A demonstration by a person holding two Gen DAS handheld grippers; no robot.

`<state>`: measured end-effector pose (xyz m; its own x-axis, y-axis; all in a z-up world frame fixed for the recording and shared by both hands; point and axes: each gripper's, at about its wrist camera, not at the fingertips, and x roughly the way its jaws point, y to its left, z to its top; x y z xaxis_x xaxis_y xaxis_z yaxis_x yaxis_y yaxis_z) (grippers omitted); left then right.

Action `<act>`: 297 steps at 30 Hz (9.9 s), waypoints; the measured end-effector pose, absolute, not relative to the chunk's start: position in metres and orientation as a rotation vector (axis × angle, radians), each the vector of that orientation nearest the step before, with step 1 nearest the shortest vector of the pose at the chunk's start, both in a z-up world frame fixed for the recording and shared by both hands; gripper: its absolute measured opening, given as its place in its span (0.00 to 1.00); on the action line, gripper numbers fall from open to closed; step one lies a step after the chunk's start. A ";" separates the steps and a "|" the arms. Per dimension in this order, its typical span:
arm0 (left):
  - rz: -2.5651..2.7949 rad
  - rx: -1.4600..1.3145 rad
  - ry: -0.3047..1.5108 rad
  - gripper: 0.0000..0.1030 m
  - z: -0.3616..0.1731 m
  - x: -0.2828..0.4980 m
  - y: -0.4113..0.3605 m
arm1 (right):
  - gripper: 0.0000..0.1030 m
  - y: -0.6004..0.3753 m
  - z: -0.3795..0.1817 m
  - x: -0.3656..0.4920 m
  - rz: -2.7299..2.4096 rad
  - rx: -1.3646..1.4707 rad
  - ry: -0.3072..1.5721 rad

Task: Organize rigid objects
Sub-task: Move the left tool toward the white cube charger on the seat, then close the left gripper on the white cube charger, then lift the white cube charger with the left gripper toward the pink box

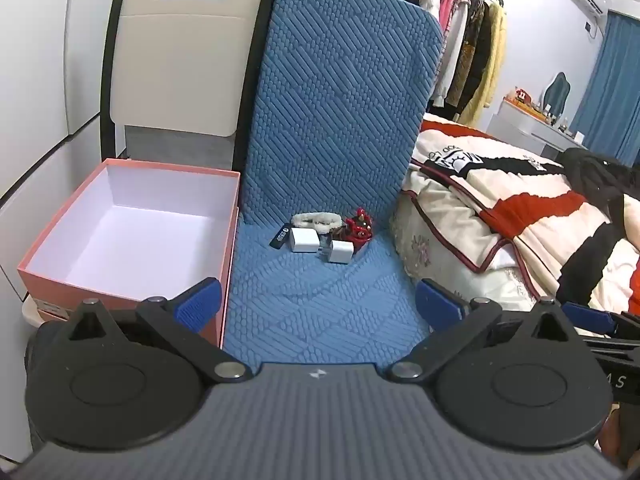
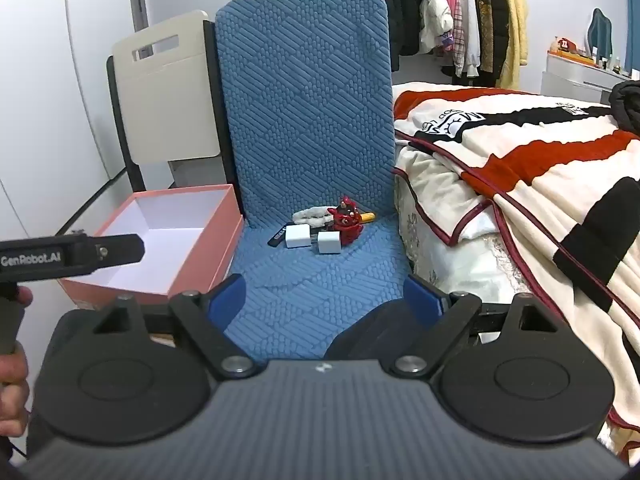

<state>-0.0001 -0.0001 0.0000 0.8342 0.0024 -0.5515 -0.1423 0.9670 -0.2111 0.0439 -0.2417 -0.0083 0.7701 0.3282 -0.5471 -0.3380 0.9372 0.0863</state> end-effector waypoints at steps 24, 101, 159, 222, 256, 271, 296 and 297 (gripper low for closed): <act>0.057 -0.228 0.611 1.00 -0.017 0.041 -0.005 | 0.85 -0.232 -0.026 0.074 0.382 0.000 0.627; 0.007 -0.243 0.740 1.00 -0.096 0.128 0.026 | 0.85 -0.222 -0.090 0.125 0.344 0.058 0.662; 0.051 -0.407 0.898 0.73 -0.253 0.410 0.052 | 0.55 -0.130 -0.210 0.354 0.376 0.066 0.794; -0.021 -0.365 1.006 0.58 -0.253 0.249 0.027 | 0.43 -0.161 -0.202 0.277 0.236 0.083 0.955; -0.074 -0.319 0.953 0.57 -0.250 0.248 0.014 | 0.49 -0.169 -0.216 0.287 0.231 0.180 1.040; -0.105 -0.349 0.897 0.57 -0.197 0.232 0.020 | 0.49 -0.181 -0.171 0.248 0.216 0.174 0.999; -0.032 -0.401 0.710 0.57 -0.079 0.211 0.119 | 0.49 -0.107 -0.040 0.243 0.422 0.121 0.764; -0.029 -0.408 0.702 0.57 -0.077 0.210 0.124 | 0.49 -0.102 -0.036 0.243 0.430 0.119 0.760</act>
<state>0.2095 0.1243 -0.0765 0.7663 -0.1617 -0.6218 -0.1095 0.9208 -0.3743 0.2430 -0.1023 -0.0359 0.6429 0.4190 -0.6412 -0.3342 0.9067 0.2575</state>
